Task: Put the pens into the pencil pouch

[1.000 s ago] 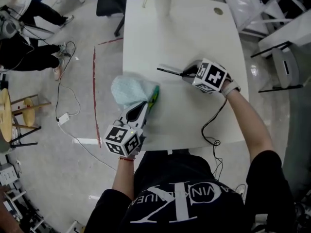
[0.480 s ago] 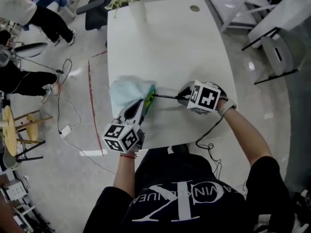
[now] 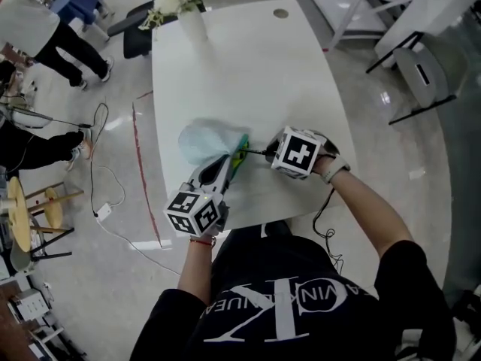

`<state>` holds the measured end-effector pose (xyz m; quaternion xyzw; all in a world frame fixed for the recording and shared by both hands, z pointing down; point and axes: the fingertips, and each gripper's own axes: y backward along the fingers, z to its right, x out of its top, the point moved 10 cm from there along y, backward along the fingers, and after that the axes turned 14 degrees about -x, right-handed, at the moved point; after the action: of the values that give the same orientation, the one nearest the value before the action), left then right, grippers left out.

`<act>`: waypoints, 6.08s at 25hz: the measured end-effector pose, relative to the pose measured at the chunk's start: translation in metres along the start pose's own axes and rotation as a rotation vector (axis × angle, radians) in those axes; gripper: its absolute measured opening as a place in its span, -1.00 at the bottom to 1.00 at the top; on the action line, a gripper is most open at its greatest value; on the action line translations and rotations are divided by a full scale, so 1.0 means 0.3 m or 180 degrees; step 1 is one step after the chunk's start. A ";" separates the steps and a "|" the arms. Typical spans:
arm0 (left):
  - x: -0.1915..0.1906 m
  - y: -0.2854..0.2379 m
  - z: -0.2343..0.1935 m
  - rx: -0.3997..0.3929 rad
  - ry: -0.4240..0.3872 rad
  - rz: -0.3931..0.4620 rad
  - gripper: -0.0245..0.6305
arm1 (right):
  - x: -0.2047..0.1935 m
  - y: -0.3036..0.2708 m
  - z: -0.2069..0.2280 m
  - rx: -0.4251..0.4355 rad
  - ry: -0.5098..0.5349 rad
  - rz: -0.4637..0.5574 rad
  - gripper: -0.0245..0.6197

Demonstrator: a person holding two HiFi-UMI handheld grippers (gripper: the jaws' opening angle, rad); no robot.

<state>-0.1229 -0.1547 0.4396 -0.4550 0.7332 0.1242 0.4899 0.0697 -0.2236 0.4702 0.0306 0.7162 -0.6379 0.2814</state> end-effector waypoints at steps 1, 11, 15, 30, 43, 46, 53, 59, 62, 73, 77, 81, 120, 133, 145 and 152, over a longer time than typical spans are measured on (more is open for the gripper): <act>-0.002 -0.010 0.009 -0.0009 -0.0008 -0.0014 -0.90 | 0.001 0.003 0.001 -0.0010 -0.0019 0.0024 -0.70; -0.008 -0.057 0.065 -0.0203 -0.0057 -0.0113 -0.91 | 0.050 0.016 -0.021 0.0072 -0.0293 0.0201 -0.70; -0.004 -0.066 0.084 -0.0262 -0.0075 -0.0120 -0.91 | 0.063 0.024 -0.027 0.0050 -0.0395 0.0283 -0.70; -0.002 -0.020 0.086 -0.0173 0.0060 0.0130 -0.91 | -0.065 0.067 -0.061 -0.0121 -0.0665 0.0625 -0.57; -0.010 -0.006 0.094 -0.0172 -0.0003 0.0043 -0.91 | -0.021 0.034 -0.091 -0.0361 -0.0083 0.0529 -0.82; -0.008 -0.013 0.100 -0.0216 -0.0051 -0.0014 -0.91 | -0.002 0.035 -0.092 -0.0339 -0.0051 0.0476 -0.82; -0.008 -0.021 0.096 -0.0268 -0.0104 -0.0089 -0.91 | 0.020 0.007 -0.089 -0.0296 -0.0004 0.0430 -0.82; -0.028 -0.009 0.070 -0.0168 -0.0074 -0.0122 -0.91 | -0.017 0.008 -0.083 -0.0200 -0.0253 0.0485 -0.82; -0.045 0.004 0.055 -0.0060 -0.0050 -0.0146 -0.91 | -0.032 0.019 -0.080 -0.0179 -0.0400 0.0565 -0.82; -0.066 0.026 0.082 -0.0103 -0.0050 -0.0150 -0.91 | -0.002 -0.027 -0.134 -0.0092 -0.0411 0.0688 -0.82; -0.072 0.030 0.097 -0.0154 -0.0101 -0.0174 -0.91 | 0.018 -0.052 -0.152 -0.0106 -0.0399 0.0643 -0.82; -0.081 0.048 0.091 -0.0114 -0.0078 -0.0139 -0.91 | 0.010 -0.060 -0.157 -0.0028 -0.0489 0.0640 -0.72; -0.143 0.189 0.071 0.0706 0.0076 -0.0039 -0.76 | -0.133 0.138 -0.120 -0.0302 -0.1226 0.1414 -0.90; -0.038 0.317 0.105 0.1137 -0.0472 0.0601 -0.91 | -0.101 0.263 -0.086 -0.0745 -0.1294 0.2047 -0.90; 0.073 0.395 0.115 0.1358 -0.0756 0.0990 -0.91 | -0.070 0.366 -0.049 -0.1097 -0.1387 0.2533 -0.90; 0.125 0.425 0.115 0.1431 -0.0853 0.1159 -0.91 | -0.051 0.398 -0.028 -0.1168 -0.1407 0.2689 -0.90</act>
<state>-0.2065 -0.0830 0.3579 -0.1762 0.7406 0.1035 0.6401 0.1277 -0.1891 0.3700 0.1319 0.6649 -0.3234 0.6602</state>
